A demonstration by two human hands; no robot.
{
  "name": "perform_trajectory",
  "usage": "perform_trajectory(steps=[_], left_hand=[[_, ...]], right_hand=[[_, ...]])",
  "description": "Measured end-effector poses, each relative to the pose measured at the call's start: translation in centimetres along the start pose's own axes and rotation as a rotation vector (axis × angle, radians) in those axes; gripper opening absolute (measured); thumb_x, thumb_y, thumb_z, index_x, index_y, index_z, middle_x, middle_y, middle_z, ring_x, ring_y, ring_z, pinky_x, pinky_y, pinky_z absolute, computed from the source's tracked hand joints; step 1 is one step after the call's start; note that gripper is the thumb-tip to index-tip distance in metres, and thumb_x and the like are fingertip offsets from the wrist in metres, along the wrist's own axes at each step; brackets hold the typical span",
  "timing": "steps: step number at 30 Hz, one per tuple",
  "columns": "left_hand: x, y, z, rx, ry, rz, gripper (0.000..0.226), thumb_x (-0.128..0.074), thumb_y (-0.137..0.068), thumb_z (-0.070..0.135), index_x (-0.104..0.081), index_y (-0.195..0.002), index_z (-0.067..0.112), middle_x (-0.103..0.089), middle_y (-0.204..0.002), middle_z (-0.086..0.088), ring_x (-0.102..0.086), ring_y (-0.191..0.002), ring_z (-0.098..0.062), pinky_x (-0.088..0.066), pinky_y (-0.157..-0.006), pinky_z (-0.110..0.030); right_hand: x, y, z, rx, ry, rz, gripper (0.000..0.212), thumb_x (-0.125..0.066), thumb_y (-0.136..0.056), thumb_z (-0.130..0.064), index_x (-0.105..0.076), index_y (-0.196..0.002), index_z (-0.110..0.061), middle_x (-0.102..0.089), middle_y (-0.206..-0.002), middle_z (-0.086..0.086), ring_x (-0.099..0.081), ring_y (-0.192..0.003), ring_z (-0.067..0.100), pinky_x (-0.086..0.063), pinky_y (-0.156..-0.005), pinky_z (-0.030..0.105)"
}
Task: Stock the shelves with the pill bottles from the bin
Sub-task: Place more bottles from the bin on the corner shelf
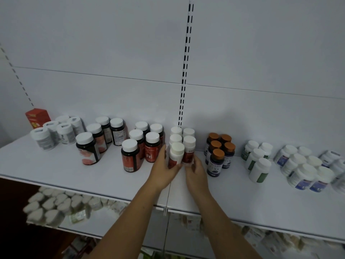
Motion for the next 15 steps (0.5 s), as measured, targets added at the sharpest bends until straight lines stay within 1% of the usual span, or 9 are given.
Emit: perform_trajectory(steps=[2,4,5,7,8,9,10,12,15], left_hand=[[1.4,1.6,0.9,0.004,-0.04,0.03,0.074,-0.078,-0.094,0.027,-0.036,-0.154,0.04,-0.046,-0.152,0.026,-0.043,-0.135,0.013,-0.037,-0.11,-0.016],[3.7,3.5,1.9,-0.027,-0.124,0.085,0.066,-0.075,-0.096,0.033,-0.045,-0.154,0.033,-0.052,-0.151,0.019,-0.048,-0.136,0.004,-0.041,-0.115,-0.027],[5.0,4.5,2.9,-0.064,-0.165,0.113,0.059,-0.073,-0.097,0.034,-0.05,-0.151,0.032,-0.056,-0.148,0.018,-0.051,-0.134,0.004,-0.043,-0.114,-0.027],[7.9,6.4,5.2,-0.121,-0.251,0.16,0.049,-0.071,-0.098,0.035,-0.056,-0.145,0.034,-0.059,-0.142,0.022,-0.052,-0.13,0.008,-0.043,-0.11,-0.018],[9.4,7.3,6.5,-0.141,-0.314,0.179,0.048,-0.07,-0.098,0.037,-0.055,-0.144,0.035,-0.059,-0.141,0.023,-0.052,-0.129,0.009,-0.041,-0.107,-0.014],[10.8,8.2,7.6,-0.161,-0.393,0.198,0.05,-0.068,-0.098,0.041,-0.053,-0.146,0.034,-0.058,-0.143,0.021,-0.052,-0.131,0.007,-0.04,-0.107,-0.014],[12.2,9.1,8.7,-0.175,-0.49,0.215,0.055,-0.067,-0.098,0.045,-0.05,-0.149,0.034,-0.056,-0.147,0.017,-0.051,-0.135,0.002,-0.041,-0.11,-0.02],[14.9,11.2,9.9,-0.153,-0.679,0.26,0.064,-0.063,-0.098,0.054,-0.041,-0.156,0.035,-0.052,-0.154,0.012,-0.048,-0.139,-0.009,-0.044,-0.111,-0.035],[19.0,15.7,10.5,-0.041,-0.847,0.352,0.07,-0.057,-0.097,0.063,-0.036,-0.158,0.035,-0.049,-0.156,0.007,-0.046,-0.14,-0.016,-0.044,-0.113,-0.046]], right_hand=[[0.2,1.5,-0.6,0.018,0.042,-0.024,0.049,-0.054,-0.105,-0.015,-0.046,-0.152,-0.028,-0.055,-0.139,-0.012,-0.052,-0.125,0.003,-0.04,-0.098,0.017],[0.6,2.8,-1.6,0.07,0.096,-0.044,0.051,-0.056,-0.105,-0.019,-0.042,-0.153,-0.028,-0.047,-0.146,-0.011,-0.046,-0.13,0.002,-0.037,-0.108,0.023],[0.7,3.4,-2.6,0.128,0.12,-0.062,0.051,-0.057,-0.105,-0.022,-0.043,-0.153,-0.03,-0.046,-0.147,-0.012,-0.045,-0.132,0.001,-0.037,-0.111,0.025],[0.4,4.4,-5.5,0.259,0.171,-0.117,0.051,-0.059,-0.104,-0.027,-0.044,-0.152,-0.031,-0.049,-0.146,-0.013,-0.046,-0.133,0.0,-0.037,-0.11,0.02],[0.1,4.7,-7.2,0.308,0.2,-0.152,0.051,-0.06,-0.104,-0.029,-0.044,-0.152,-0.031,-0.049,-0.146,-0.012,-0.046,-0.133,0.0,-0.037,-0.108,0.017],[-0.4,4.9,-8.8,0.346,0.228,-0.191,0.053,-0.062,-0.103,-0.032,-0.044,-0.153,-0.03,-0.048,-0.148,-0.012,-0.045,-0.135,0.0,-0.037,-0.107,0.016],[-1.0,5.2,-10.4,0.383,0.251,-0.24,0.055,-0.063,-0.102,-0.034,-0.043,-0.153,-0.03,-0.046,-0.15,-0.012,-0.042,-0.137,0.0,-0.037,-0.108,0.017],[-2.6,6.0,-13.5,0.496,0.306,-0.327,0.059,-0.064,-0.101,-0.039,-0.041,-0.154,-0.028,-0.044,-0.154,-0.01,-0.038,-0.142,0.003,-0.035,-0.116,0.026],[-6.3,8.9,-16.3,0.664,0.395,-0.493,0.064,-0.063,-0.1,-0.045,-0.038,-0.157,-0.027,-0.039,-0.16,-0.006,-0.032,-0.15,0.01,-0.032,-0.123,0.039]])
Point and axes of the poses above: each hand's wrist, its own y-axis away from the middle knuckle, its own x-axis out of the back of the hand, z = x × y, the point moved 8 cm from there along -y, towards the middle knuckle
